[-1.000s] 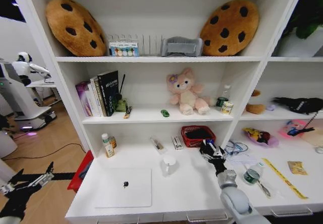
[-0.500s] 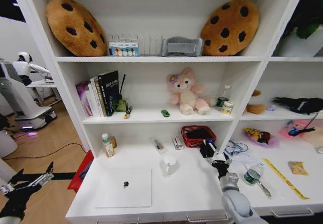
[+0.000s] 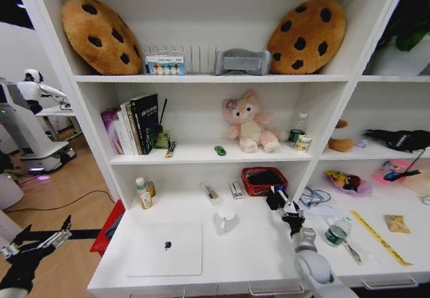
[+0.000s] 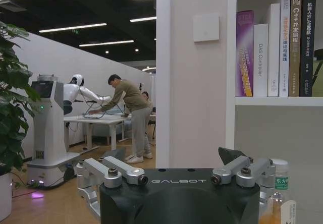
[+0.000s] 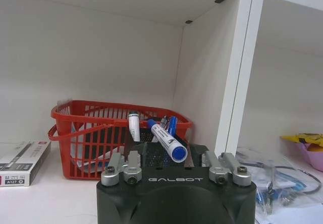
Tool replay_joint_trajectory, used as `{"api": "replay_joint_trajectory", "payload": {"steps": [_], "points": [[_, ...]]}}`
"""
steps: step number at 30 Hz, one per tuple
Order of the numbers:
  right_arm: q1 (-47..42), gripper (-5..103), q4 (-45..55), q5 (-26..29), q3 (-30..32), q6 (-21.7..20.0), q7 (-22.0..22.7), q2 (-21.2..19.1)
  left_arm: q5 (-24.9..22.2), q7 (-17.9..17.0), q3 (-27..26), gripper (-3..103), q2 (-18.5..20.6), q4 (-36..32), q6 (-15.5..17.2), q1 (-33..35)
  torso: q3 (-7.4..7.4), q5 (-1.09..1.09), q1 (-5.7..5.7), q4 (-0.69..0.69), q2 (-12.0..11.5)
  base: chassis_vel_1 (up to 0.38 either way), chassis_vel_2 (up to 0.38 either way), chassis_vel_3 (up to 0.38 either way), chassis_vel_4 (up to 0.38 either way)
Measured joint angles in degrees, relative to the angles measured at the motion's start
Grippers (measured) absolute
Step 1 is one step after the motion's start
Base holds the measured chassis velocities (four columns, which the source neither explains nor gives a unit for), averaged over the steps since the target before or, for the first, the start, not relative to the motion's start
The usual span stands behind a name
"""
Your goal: Organize the objects on the table.
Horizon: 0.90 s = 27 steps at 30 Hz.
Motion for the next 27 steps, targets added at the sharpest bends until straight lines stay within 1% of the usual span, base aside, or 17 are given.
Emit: {"api": "replay_joint_trajectory", "payload": {"steps": [4, 5, 6, 7, 8, 9, 17, 19, 20, 21, 23, 24, 25, 26, 27], "points": [[0.3, 28, 0.2, -0.1, -0.3, -0.2, 0.2, 0.0, 0.0, 0.0, 0.0, 100, 0.0, 0.0, 0.0, 0.0, 0.0, 0.0, 0.0, 0.0, 0.0, 0.0, 0.0, 0.0, 0.0], [0.3, 28, 0.2, -0.1, -0.3, -0.2, 0.2, 0.0, 0.0, 0.0, 0.0, 100, 0.0, 0.0, 0.0, 0.0, 0.0, 0.0, 0.0, 0.0, 0.0, 0.0, 0.0, 0.0, 0.0], [0.3, 22, 0.2, -0.1, -0.3, -0.2, 0.2, 0.0, 0.0, 0.0, 0.0, 100, 0.0, 0.0, 0.0, 0.0, 0.0, 0.0, 0.0, 0.0, 0.0, 0.0, 0.0, 0.0, 0.0], [0.3, 22, 0.2, -0.1, -0.3, -0.2, 0.2, 0.0, 0.0, 0.0, 0.0, 100, 0.0, 0.0, 0.0, 0.0, 0.0, 0.0, 0.0, 0.0, 0.0, 0.0, 0.0, 0.0, 0.0], [0.3, 17, 0.2, -0.1, -0.3, -0.2, 0.3, 0.1, 0.0, 0.0, 0.0, 100, 0.0, 0.0, 0.0, 0.0, 0.0, 0.0, 0.0, 0.0, 0.0, 0.0, 0.0, 0.0, 0.0], [0.2, 14, 0.4, -0.1, -0.3, -0.3, 0.5, 0.1, 0.0, 0.0, 0.0, 100, 0.0, 0.0, 0.0, 0.0, 0.0, 0.0, 0.0, 0.0, 0.0, 0.0, 0.0, 0.0, 0.0], [-1.0, 14, 2.9, 0.1, -0.3, -0.7, 1.1, 0.8, 0.0, 0.0, 0.0, 100, 0.0, 0.0, 0.0, 0.0, 0.0, 0.0, 0.0, 0.0, 0.0, 0.0, 0.0, 0.0, 0.0], [-1.2, 14, 4.6, 2.5, -0.3, -1.4, 1.9, 0.8, 0.0, 0.0, 0.0, 100, 0.0, 0.0, 0.0, 0.0, 0.0, 0.0, 0.0, 0.0, 0.0, 0.0, 0.0, 0.0, 0.0], [-1.2, 14, 4.6, 2.5, -0.3, -1.4, 1.9, 0.8, 0.0, 0.0, 0.0, 100, 0.0, 0.0, 0.0, 0.0, 0.0, 0.0, 0.0, 0.0, 0.0, 0.0, 0.0, 0.0, 0.0], [-1.4, 14, 6.0, 4.6, -0.3, -2.1, 2.7, 0.8, 0.0, 0.0, 0.0, 100, 0.0, 0.0, 0.0, 0.0, 0.0, 0.0, 0.0, 0.0, 0.0, 0.0, 0.0, 0.0, 0.0], [-1.6, 14, 9.6, 10.7, -0.4, -4.5, 5.6, 1.4, 0.0, 0.0, 0.0, 100, 0.0, 0.0, 0.0, 0.0, 0.0, -0.01, 0.0, 0.0, 0.0, 0.0, 0.0, 0.0, 0.0], [-1.6, 14, 9.6, 10.7, -0.4, -4.5, 5.6, 1.4, 0.0, 0.0, 0.0, 100, 0.0, 0.0, 0.0, 0.0, 0.0, -0.01, 0.0, 0.0, 0.0, 0.0, 0.0, 0.0, 0.0], [-1.6, 14, 11.7, 15.0, -0.5, -6.1, 7.6, 2.1, 0.0, 0.0, 0.0, 100, 0.0, 0.0, 0.0, 0.0, 0.0, 0.0, 0.0, 0.0, 0.0, 0.0, 0.0, 0.0, 0.0], [-1.6, 14, 12.8, 17.3, -0.5, -6.8, 8.6, 2.4, 0.0, 0.0, 0.0, 100, 0.0, 0.0, 0.0, 0.0, 0.0, 0.0, 0.0, 0.0, 0.0, 0.0, 0.0, 0.0, 0.0], [-1.6, 14, 12.8, 17.3, -0.5, -6.8, 8.6, 2.4, 0.0, 0.0, 0.0, 100, 0.0, 0.0, 0.0, 0.0, 0.0, 0.0, 0.0, 0.0, 0.0, 0.0, 0.0, 0.0, 0.0]]}}
